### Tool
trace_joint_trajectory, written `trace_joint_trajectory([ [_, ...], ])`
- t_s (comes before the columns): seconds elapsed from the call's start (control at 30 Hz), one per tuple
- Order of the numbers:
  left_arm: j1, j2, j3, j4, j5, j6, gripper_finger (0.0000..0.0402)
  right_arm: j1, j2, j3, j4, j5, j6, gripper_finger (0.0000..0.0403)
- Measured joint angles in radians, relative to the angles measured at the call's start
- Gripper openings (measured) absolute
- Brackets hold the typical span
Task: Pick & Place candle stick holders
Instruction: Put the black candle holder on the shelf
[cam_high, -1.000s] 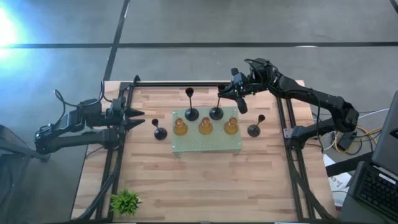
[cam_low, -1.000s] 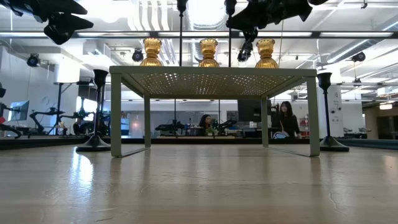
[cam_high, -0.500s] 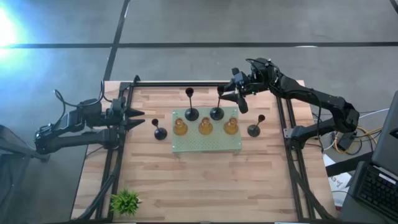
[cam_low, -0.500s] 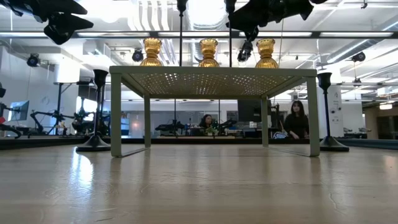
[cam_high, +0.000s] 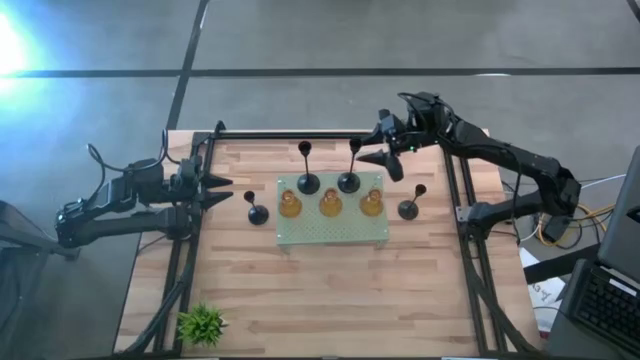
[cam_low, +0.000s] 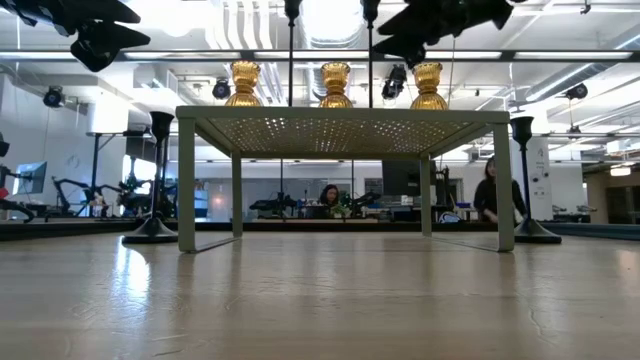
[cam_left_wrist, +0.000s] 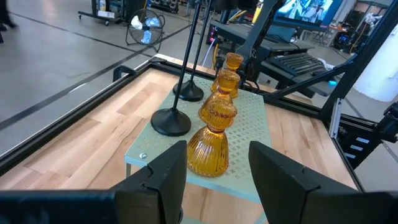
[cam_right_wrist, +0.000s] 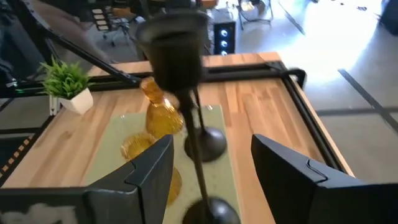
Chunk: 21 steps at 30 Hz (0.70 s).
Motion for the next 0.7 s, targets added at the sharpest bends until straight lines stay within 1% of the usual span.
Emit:
trace_joint_trajectory([
  [0.23,0.0,0.0,0.0,0.0,0.0,0.0,0.0177,-0.076,-0.142,0.0,-0.169,0.007,-0.011,0.0197],
  [0.3,0.0,0.0,0.0,0.0,0.0,0.0,0.0177,-0.083,-0.196,0.0,-0.24,0.051,0.011,0.019],
  [0.37,0.0,0.0,0.0,0.0,0.0,0.0,0.0177,-0.082,-0.25,0.0,-0.332,0.126,0.029,0.018],
  [0.5,0.0,0.0,0.0,0.0,0.0,-0.001,0.0177,-0.044,-0.355,-0.003,-0.523,0.243,0.1,0.016],
  [0.6,0.0,0.0,0.0,0.001,0.0,-0.001,0.0177,-0.004,-0.437,-0.045,-0.599,0.285,0.163,0.0145],
  [0.7,0.0,0.0,0.0,0.001,0.0,-0.008,0.0177,0.035,-0.522,-0.122,-0.624,0.291,0.243,0.0133],
])
